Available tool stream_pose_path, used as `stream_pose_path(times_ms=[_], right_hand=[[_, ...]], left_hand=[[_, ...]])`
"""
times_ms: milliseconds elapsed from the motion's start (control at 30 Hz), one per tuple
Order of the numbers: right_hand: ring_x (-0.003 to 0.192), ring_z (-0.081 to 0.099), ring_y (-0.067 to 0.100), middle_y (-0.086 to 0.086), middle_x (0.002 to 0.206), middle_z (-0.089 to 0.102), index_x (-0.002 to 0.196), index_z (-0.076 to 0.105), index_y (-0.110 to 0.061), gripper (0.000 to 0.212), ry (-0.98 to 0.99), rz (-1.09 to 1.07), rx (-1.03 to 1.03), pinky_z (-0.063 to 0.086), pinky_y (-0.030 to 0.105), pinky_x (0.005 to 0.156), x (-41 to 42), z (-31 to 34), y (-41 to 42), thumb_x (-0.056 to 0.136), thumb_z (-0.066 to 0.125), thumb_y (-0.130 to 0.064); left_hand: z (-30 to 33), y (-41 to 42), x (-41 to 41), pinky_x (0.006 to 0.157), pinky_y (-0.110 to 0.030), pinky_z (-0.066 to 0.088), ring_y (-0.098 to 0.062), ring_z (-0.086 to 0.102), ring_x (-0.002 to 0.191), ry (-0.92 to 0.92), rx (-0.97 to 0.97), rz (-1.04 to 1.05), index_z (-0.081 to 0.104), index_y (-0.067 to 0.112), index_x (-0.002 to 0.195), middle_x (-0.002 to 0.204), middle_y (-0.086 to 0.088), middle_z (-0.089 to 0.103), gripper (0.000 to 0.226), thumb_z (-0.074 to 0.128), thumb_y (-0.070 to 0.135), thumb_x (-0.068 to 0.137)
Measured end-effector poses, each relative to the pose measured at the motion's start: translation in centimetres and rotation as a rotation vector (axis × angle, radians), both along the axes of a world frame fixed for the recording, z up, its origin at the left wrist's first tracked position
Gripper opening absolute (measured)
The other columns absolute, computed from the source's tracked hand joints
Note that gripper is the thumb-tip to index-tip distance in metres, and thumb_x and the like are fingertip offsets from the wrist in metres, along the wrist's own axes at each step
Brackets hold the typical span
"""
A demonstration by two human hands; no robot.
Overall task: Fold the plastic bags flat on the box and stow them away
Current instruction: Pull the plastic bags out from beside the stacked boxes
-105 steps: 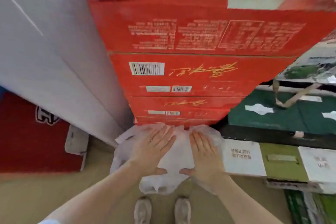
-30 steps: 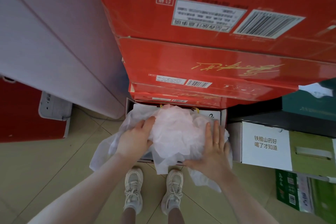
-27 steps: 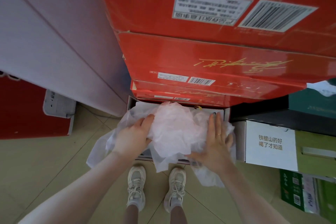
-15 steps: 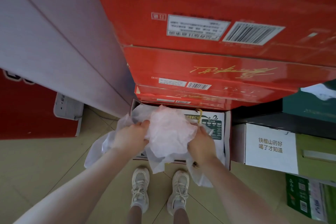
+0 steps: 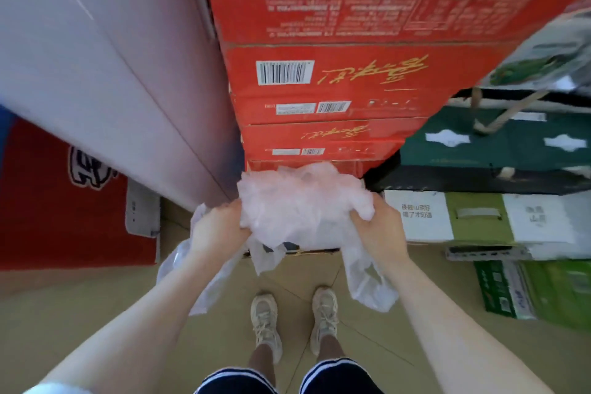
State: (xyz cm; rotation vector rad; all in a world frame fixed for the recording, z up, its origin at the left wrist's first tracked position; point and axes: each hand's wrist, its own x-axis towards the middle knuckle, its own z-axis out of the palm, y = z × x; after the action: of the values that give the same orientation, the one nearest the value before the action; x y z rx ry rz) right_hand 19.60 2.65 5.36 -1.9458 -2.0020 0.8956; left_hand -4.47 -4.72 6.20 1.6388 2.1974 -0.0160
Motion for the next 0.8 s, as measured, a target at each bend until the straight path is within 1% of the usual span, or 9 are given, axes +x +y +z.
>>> stream_pose_path(times_ms=[67, 167, 267, 300, 367, 467, 633, 733, 800], right_hand=[[0.078, 0.060, 0.026, 0.001, 0.084, 0.063, 0.093, 0.056, -0.016, 0.019, 0.106, -0.110, 0.022, 0.051, 0.039, 0.069, 1.4, 2.5, -1.2, 0.085, 0.046, -0.031], [0.072, 0.054, 0.024, -0.002, 0.071, 0.055, 0.069, 0.048, -0.025, 0.017, 0.150, -0.292, 0.048, 0.044, 0.038, 0.065, 4.1, 4.1, -2.8, 0.086, 0.049, -0.023], [0.081, 0.051, 0.023, -0.001, 0.070, 0.053, 0.059, 0.047, -0.022, 0.018, -0.049, -0.242, 0.218, 0.039, 0.033, 0.066, 5.8, 4.3, -3.7, 0.076, 0.052, -0.022], [0.089, 0.055, 0.025, 0.003, 0.080, 0.060, 0.063, 0.055, -0.017, 0.011, -0.199, -0.184, 0.284, 0.040, 0.033, 0.071, 5.9, 3.9, -3.9, 0.070, 0.058, -0.025], [0.094, 0.061, 0.031, 0.009, 0.101, 0.066, 0.073, 0.064, -0.011, 0.025, -0.463, -0.029, 0.355, 0.047, 0.034, 0.074, 5.2, 2.5, -3.9, 0.052, 0.074, -0.021], [0.098, 0.052, 0.030, 0.009, 0.111, 0.066, 0.072, 0.067, -0.011, 0.026, -0.622, 0.212, 0.365, 0.047, 0.036, 0.068, 3.1, -0.8, -3.4, 0.046, 0.068, -0.011], [0.112, 0.052, 0.026, 0.004, 0.120, 0.064, 0.085, 0.069, -0.016, 0.045, -0.567, 0.513, 0.181, 0.042, 0.039, 0.088, -0.1, -9.0, -1.7, 0.041, 0.079, -0.022], [0.144, 0.015, 0.022, 0.002, 0.154, 0.027, 0.127, 0.049, -0.015, 0.065, -0.444, 0.601, 0.006, 0.008, 0.045, 0.114, -2.0, -13.1, -1.0, 0.070, 0.071, -0.036], [0.146, -0.001, 0.018, -0.001, 0.158, 0.006, 0.139, 0.029, -0.013, 0.074, -0.289, 0.624, -0.168, -0.003, 0.039, 0.117, -3.3, -14.9, -0.7, 0.081, 0.062, -0.044]], left_hand=[[1.9, 0.3, 0.0, 0.068, -0.034, 0.037, -0.031, 0.059, 0.093, 0.001, -0.016, -0.037, 0.054, 0.012, 0.096, 0.097, -0.009, 0.064, 0.013, 0.049, 0.019, 0.088], [3.7, 1.0, 0.5, 0.082, -0.035, 0.043, -0.029, 0.055, 0.105, -0.063, -0.072, -0.043, 0.044, 0.011, 0.126, 0.119, -0.011, 0.057, 0.045, 0.057, 0.023, 0.085], [4.3, 1.7, 1.6, 0.083, -0.033, 0.043, -0.029, 0.054, 0.107, -0.048, -0.052, -0.118, 0.041, 0.010, 0.129, 0.122, -0.011, 0.055, 0.046, 0.055, 0.024, 0.087], [3.8, 1.8, 1.9, 0.081, -0.034, 0.045, -0.029, 0.055, 0.104, -0.040, -0.047, -0.145, 0.043, 0.010, 0.126, 0.119, -0.010, 0.056, 0.042, 0.053, 0.024, 0.088], [1.5, 1.9, 1.9, 0.075, -0.038, 0.051, -0.029, 0.057, 0.098, -0.017, -0.056, -0.188, 0.044, 0.012, 0.121, 0.114, -0.008, 0.058, 0.035, 0.048, 0.021, 0.087], [-2.9, 2.2, 1.6, 0.068, -0.039, 0.051, -0.029, 0.060, 0.096, 0.072, -0.147, -0.215, 0.043, 0.014, 0.123, 0.113, -0.005, 0.058, 0.035, 0.044, 0.016, 0.087], [-10.1, 2.1, 1.2, 0.062, -0.035, 0.042, -0.031, 0.057, 0.102, 0.116, -0.280, -0.138, 0.038, 0.013, 0.121, 0.116, -0.005, 0.055, 0.032, 0.043, 0.015, 0.089], [-12.9, 1.5, 0.3, 0.059, -0.034, 0.043, -0.032, 0.057, 0.098, 0.067, -0.314, -0.051, 0.036, 0.013, 0.122, 0.116, -0.006, 0.053, 0.035, 0.046, 0.019, 0.088], [-14.0, 1.2, -0.3, 0.058, -0.035, 0.046, -0.031, 0.057, 0.095, 0.049, -0.314, -0.008, 0.034, 0.011, 0.125, 0.116, -0.006, 0.051, 0.043, 0.050, 0.018, 0.086]])
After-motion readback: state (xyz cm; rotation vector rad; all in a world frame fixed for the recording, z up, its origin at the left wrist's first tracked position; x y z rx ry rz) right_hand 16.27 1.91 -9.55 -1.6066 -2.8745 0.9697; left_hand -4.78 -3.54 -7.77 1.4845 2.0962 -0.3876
